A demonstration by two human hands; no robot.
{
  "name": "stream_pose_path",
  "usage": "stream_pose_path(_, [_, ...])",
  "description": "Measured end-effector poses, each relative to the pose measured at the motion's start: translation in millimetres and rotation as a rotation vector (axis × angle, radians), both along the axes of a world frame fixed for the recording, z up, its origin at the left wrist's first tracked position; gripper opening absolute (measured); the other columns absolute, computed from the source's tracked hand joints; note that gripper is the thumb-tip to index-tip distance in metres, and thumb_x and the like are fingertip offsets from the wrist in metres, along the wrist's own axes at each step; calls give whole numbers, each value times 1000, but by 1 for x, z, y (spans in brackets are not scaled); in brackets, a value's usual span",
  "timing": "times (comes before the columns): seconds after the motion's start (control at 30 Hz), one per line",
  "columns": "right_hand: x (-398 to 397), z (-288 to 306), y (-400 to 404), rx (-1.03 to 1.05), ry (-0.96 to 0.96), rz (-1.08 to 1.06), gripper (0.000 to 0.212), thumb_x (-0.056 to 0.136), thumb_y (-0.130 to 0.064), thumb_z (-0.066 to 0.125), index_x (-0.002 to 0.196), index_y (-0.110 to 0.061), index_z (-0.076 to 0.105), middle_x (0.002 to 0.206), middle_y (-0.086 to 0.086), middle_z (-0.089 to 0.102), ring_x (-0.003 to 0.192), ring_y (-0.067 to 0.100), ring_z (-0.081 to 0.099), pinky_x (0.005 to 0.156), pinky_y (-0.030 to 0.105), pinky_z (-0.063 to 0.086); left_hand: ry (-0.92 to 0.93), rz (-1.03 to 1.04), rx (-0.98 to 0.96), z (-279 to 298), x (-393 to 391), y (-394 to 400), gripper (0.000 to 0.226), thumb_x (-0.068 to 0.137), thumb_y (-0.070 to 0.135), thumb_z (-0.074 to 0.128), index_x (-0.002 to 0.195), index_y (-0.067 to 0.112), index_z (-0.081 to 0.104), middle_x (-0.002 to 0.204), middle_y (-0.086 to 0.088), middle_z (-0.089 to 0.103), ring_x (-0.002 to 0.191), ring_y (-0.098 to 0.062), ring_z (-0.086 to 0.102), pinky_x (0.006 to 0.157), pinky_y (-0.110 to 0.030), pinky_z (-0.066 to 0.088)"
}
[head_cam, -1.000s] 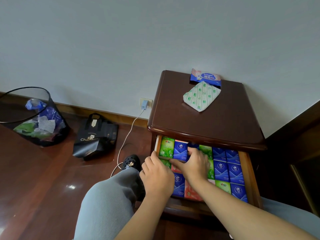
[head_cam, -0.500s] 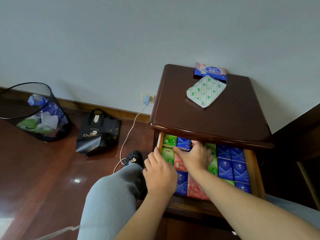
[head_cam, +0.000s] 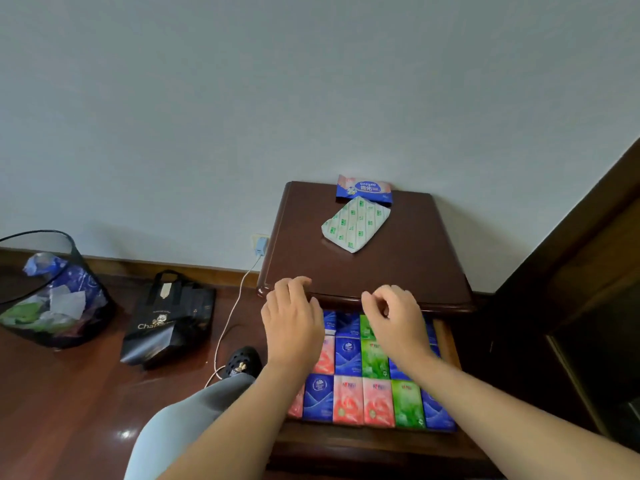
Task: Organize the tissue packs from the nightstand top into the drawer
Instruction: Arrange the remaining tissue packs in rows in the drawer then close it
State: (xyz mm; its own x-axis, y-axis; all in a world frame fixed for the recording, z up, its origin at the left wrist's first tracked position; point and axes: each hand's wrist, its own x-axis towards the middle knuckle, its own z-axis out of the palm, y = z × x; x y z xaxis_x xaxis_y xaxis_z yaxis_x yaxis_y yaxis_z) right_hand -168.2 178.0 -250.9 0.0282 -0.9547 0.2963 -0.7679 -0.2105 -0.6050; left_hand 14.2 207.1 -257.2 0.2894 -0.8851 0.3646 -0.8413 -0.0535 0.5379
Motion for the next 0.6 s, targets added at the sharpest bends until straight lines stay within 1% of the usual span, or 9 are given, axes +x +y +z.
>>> stream_pose_path(0.07, [-10,8,-17,8,-21,13,6,99,-32,62,93,-31,62,99,-14,58,99,12,53,82,26,42,-56,-97,133,4,-2,-21,43,104,33,47,146,22,47,147,-1,50,136,-24,46,112,-43,38])
stream_pose_path(0.1, [-13,8,-24,44,0,14,10,99,-30,63,109,-28,64,114,-10,58,111,14,53,91,25,41,-86,-143,243,4,-3,-31,52,107,39,39,156,22,36,160,-1,39,148,-23,34,121,-44,27])
stream_pose_path(0.13, [-16,3,-31,87,22,26,25,99,-29,63,124,-25,62,128,-5,54,121,17,50,99,24,38,-123,-183,354,2,-4,-40,59,109,44,31,162,21,23,169,-2,24,157,-23,18,127,-45,15])
stream_pose_path(0.17, [-18,1,-37,126,39,36,38,99,-30,63,136,-25,56,140,-2,48,129,19,45,104,24,34,-158,-213,448,0,-5,-48,63,109,47,25,165,21,11,173,-1,9,160,-22,4,128,-47,5])
stream_pose_path(0.23, [-14,-2,-51,156,59,57,56,99,-35,63,152,-31,42,156,-3,33,137,20,35,109,28,31,-197,-240,530,-8,-6,-59,67,109,50,18,165,23,-5,174,0,-11,159,-22,-13,127,-51,-6])
stream_pose_path(0.37, [4,-8,-91,80,175,62,73,97,-45,62,160,-39,25,166,-3,20,140,28,33,113,43,41,-213,-225,521,-27,-8,-63,68,107,54,8,162,26,-20,170,2,-26,155,-20,-27,122,-51,-18])
stream_pose_path(0.47, [16,-7,-128,95,292,74,77,98,-53,56,163,-38,18,171,1,15,140,32,35,119,48,35,-219,-208,486,-34,-6,-62,67,106,55,5,161,28,-21,170,4,-25,155,-18,-28,117,-47,-25])
stream_pose_path(0.53, [20,-9,-146,129,383,68,74,99,-61,48,163,-36,22,172,-1,17,143,31,33,123,52,27,-218,-200,473,-35,-7,-62,67,105,55,6,161,28,-19,171,5,-23,155,-18,-27,115,-45,-28])
stream_pose_path(0.6, [21,-11,-152,148,459,66,67,101,-64,40,161,-35,32,170,-4,27,147,30,31,125,57,21,-209,-202,468,-35,-7,-62,67,105,56,8,162,29,-17,171,6,-22,155,-17,-27,112,-43,-30])
